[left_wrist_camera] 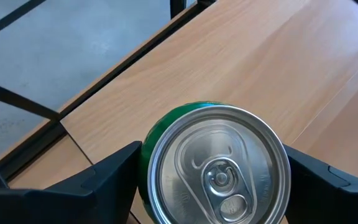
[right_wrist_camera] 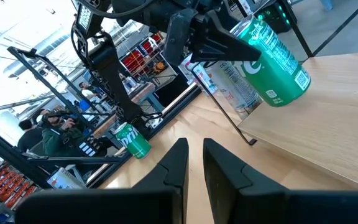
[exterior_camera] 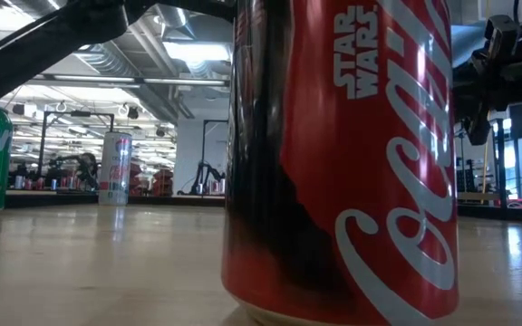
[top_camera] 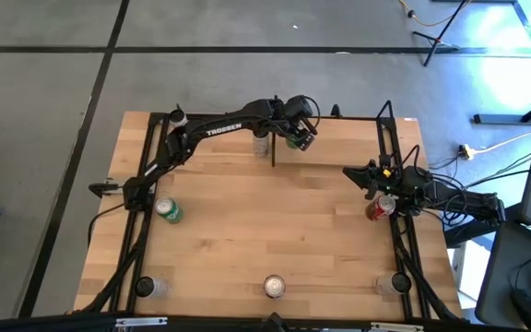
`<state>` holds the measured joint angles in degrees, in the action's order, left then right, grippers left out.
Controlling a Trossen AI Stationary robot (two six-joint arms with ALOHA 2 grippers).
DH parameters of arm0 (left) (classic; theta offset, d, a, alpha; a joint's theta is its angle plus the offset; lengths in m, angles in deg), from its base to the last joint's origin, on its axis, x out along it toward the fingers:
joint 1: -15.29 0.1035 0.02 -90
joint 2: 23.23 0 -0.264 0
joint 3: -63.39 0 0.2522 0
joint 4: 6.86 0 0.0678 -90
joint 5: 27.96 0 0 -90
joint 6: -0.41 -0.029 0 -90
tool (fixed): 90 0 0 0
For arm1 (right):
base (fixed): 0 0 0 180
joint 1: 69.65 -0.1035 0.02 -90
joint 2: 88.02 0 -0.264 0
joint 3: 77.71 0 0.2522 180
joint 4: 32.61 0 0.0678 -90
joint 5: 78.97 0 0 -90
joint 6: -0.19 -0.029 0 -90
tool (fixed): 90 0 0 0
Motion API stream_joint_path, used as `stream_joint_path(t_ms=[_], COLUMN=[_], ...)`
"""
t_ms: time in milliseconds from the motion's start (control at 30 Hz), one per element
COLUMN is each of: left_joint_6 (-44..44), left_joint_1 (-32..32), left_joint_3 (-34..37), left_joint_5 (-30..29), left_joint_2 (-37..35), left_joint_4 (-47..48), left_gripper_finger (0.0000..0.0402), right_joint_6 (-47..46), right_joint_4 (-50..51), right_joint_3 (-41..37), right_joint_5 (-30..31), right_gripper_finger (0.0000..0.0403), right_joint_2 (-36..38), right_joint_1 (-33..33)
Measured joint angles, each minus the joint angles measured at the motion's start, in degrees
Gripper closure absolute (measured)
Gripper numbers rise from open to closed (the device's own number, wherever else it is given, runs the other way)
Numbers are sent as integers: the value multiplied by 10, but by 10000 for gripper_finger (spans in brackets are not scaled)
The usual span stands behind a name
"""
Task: Place canned beverage on shelf
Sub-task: Put the right green soda can on the shelf
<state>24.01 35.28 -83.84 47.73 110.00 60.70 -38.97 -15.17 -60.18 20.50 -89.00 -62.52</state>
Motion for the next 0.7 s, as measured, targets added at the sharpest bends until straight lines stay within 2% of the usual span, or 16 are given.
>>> stream_joint_path(t_ms=[700], left_joint_6=[-8], left_joint_1=[7], left_joint_3=[2], left_joint_5=[-6], left_joint_2=[16], left_joint_4=[20], left_gripper_finger=[82], right_joint_6=[-1], right_joint_4=[5], right_joint_3=[0], right_joint_5=[-1], right_gripper_finger=[363], right_joint_2=[0], right_joint_1=[0])
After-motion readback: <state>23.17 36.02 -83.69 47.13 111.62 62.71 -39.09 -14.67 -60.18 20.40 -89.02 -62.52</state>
